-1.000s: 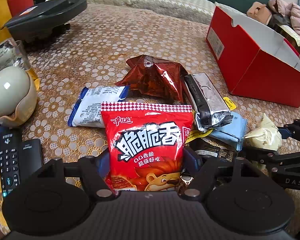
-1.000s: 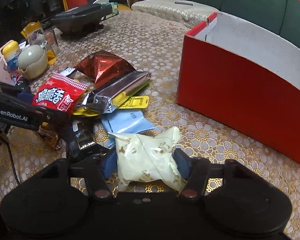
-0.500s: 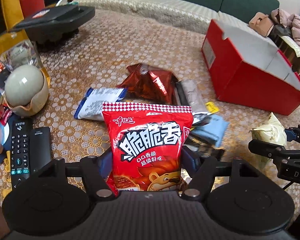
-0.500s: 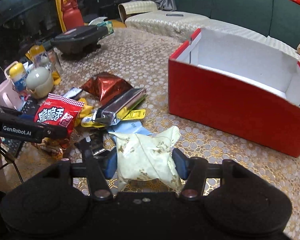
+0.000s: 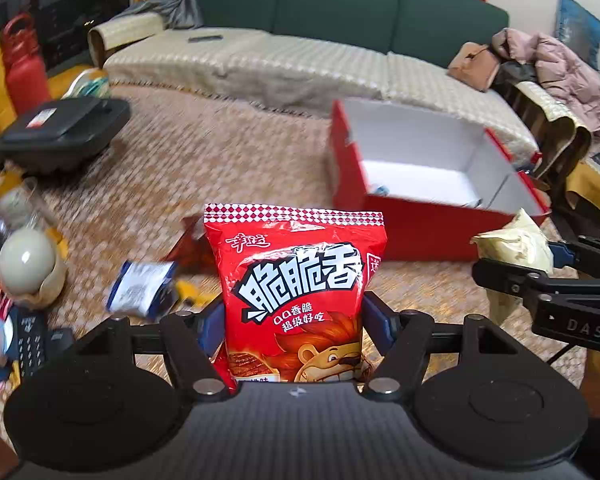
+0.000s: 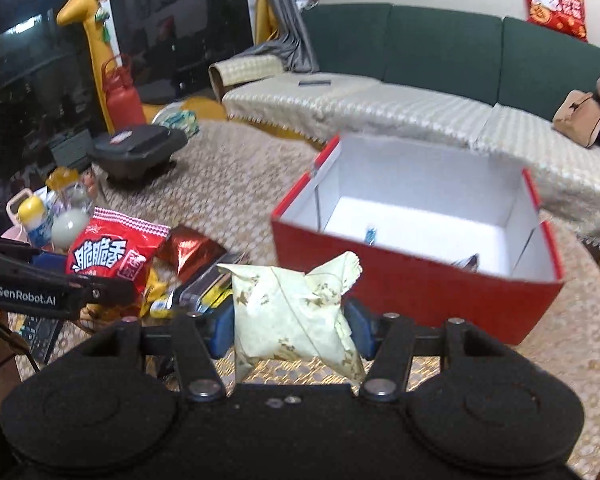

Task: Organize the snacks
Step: 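Carry the chip bag and cream pouch into the red box and release both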

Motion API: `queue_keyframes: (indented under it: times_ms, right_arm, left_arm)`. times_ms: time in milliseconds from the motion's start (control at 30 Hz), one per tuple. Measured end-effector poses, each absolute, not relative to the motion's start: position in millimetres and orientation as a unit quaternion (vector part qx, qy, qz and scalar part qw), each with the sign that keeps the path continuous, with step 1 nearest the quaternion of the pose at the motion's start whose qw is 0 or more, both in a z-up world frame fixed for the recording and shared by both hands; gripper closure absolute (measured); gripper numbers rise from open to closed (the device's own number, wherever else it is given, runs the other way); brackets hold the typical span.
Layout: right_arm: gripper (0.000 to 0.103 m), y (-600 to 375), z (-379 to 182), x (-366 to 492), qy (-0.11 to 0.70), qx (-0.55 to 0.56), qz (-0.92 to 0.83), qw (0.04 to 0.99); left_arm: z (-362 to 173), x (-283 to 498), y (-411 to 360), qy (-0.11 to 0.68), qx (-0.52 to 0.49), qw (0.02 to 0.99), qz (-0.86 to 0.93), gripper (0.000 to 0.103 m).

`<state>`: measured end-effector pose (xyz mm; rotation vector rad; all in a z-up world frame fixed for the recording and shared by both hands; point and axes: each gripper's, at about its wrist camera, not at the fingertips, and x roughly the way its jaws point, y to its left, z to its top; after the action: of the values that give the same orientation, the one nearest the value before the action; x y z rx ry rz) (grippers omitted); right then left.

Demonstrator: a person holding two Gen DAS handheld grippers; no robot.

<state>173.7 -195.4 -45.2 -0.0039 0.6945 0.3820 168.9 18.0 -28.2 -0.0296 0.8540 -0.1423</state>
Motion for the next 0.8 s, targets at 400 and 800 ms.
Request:
queue_keyframes:
  times_ms: [400,800]
  right_arm:
    - [0.047,-238,-18,204,0.304,-0.016,0.145,0.941]
    - [0.046,-278,-34,268,0.323,-0.035,0.086,0.942]
  left_arm:
    - [8,212,-45,0.386,0.015,0.916,-0.105,0.034]
    - [6,285,-93,0.391,0.032,0.912,-0.118,0.034]
